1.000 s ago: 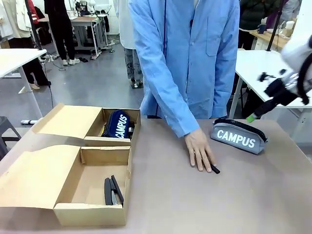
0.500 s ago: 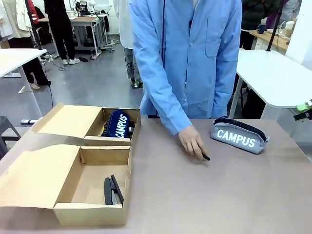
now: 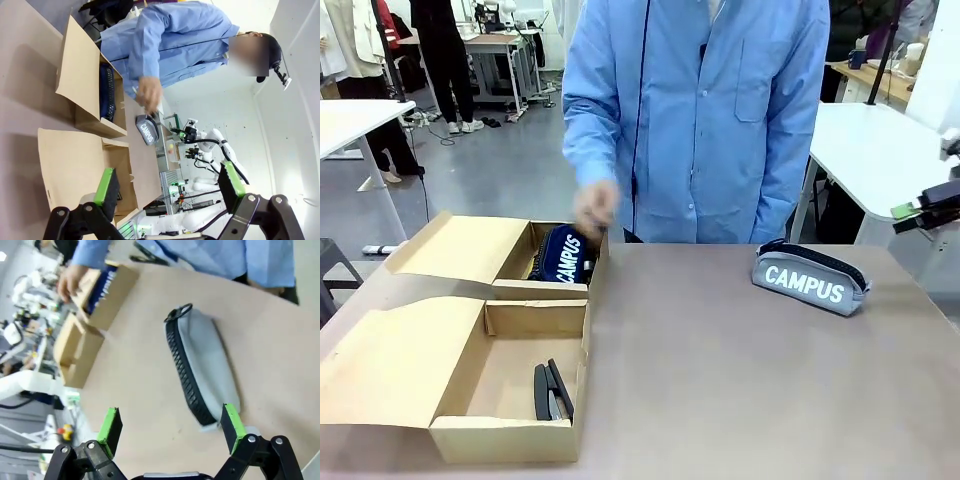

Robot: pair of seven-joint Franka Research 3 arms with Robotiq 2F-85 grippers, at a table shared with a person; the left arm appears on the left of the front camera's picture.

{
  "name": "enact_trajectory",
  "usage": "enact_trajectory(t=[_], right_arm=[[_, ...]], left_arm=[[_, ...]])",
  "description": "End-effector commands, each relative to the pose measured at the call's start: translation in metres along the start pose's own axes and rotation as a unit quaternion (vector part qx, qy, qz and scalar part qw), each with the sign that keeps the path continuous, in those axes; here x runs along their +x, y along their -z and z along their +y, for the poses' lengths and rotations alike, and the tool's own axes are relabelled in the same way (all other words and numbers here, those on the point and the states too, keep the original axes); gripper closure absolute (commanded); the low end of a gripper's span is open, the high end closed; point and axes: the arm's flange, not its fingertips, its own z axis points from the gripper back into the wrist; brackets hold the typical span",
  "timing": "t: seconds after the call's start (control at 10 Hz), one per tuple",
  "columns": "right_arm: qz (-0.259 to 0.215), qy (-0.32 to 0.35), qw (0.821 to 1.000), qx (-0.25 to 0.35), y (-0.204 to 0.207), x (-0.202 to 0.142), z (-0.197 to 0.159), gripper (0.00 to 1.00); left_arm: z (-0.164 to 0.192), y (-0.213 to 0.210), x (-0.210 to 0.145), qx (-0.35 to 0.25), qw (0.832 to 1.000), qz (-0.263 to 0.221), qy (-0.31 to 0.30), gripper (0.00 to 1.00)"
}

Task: Place items inside the box.
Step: Pick up a Pencil pouch or Stapler and place it inside the Mailer Box closest to the robot.

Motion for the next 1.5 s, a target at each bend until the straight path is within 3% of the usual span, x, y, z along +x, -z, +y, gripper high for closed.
enact_trajectory(t=[0.0,0.4,0.7,0.9,1.2,1.3,1.4], right_arm=[[0.035,-0.026,0.994,-0.098,0.036,0.013,0.014,0.00],[0.131,-0.120,0.969,-0.175,0.111,0.040,0.027,0.00],[0.209,-0.136,0.949,-0.196,0.160,0.045,0.024,0.00],[0.244,-0.150,0.940,-0.188,0.184,0.041,0.022,0.00],[0.255,-0.144,0.936,-0.197,0.195,0.041,0.019,0.00],[0.262,-0.142,0.934,-0.197,0.195,0.040,0.019,0.13],[0.274,-0.139,0.932,-0.193,0.195,0.039,0.019,0.60]], left_arm=[[-0.002,0.001,0.000,-0.010,1.000,-0.004,0.010,0.00],[-0.002,0.001,0.000,-0.010,1.000,-0.004,0.010,0.00],[-0.002,0.001,0.000,-0.010,1.000,-0.004,0.010,0.00],[-0.002,0.001,0.000,-0.010,1.000,-0.004,0.010,0.00],[-0.002,0.001,0.000,-0.010,1.000,-0.004,0.010,0.00],[-0.002,0.001,0.000,-0.010,1.000,-0.004,0.010,0.00],[-0.002,0.001,0.000,-0.010,1.000,-0.004,0.010,0.00]])
